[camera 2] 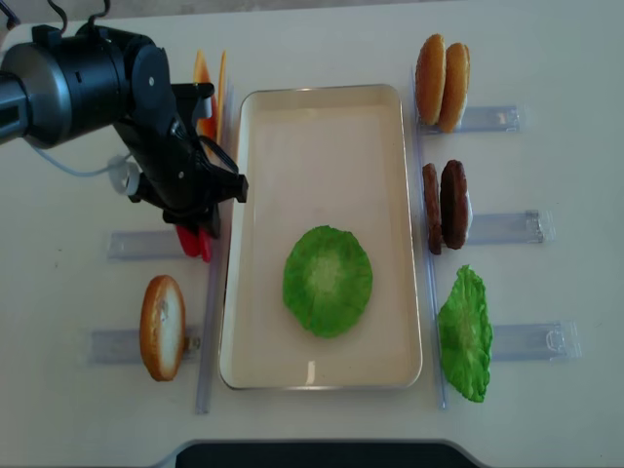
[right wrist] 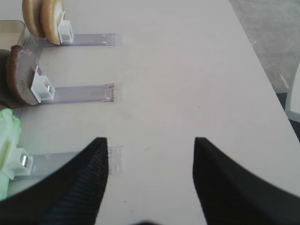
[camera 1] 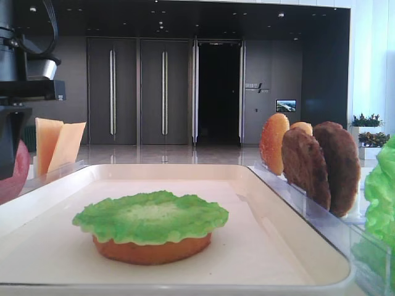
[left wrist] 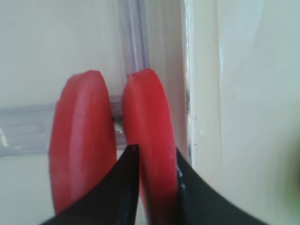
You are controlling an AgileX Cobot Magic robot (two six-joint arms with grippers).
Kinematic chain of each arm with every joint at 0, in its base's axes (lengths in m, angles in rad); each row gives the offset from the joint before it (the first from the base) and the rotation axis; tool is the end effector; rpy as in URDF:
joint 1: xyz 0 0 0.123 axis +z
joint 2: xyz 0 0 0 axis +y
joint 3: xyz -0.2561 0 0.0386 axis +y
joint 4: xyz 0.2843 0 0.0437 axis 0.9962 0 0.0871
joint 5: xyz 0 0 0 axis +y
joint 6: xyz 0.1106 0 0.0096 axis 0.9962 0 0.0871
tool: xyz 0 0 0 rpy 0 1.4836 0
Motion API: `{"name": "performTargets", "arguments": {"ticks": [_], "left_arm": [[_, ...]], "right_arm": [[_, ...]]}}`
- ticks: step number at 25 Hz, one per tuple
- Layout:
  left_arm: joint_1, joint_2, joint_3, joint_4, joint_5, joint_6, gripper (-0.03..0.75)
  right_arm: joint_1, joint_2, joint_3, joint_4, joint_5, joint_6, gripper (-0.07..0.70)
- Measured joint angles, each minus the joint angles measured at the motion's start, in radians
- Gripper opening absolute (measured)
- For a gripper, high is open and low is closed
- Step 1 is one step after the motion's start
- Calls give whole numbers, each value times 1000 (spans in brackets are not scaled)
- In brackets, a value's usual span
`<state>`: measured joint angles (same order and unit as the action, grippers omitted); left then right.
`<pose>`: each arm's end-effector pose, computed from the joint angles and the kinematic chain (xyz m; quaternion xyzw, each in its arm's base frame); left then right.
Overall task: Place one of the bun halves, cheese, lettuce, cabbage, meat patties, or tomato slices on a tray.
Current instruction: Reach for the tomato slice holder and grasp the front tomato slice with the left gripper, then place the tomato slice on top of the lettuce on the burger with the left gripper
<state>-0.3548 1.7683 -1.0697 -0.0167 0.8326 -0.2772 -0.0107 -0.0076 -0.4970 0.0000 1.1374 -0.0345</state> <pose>0.3257 -0.1221 0.1070 0.0335 0.9974 -0.0259 0.0582 0.0662 -0.0007 0.2777 -0.0104 0.8714 -0.0111 0.4903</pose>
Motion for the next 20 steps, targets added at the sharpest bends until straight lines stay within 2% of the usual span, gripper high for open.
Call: {"name": "performTargets", "arguments": {"ticks": [3,9,11,15,20], "left_arm": [[0,0,0,10,9,0,53],[1,0,-6,-7,15,20,51],[1,0,-23,-11,38,23,51],[1,-7,-90,-17,119,26,51],[0,-23,-176,-53,168,30,51]], "right_arm": [[0,0,0,0,0,0,414],[0,0,0,0,0,0,414],[0,0,0,0,0,0,414],[0,0,0,0,0,0,414],[3,0,0,0,0,0,414]]}}
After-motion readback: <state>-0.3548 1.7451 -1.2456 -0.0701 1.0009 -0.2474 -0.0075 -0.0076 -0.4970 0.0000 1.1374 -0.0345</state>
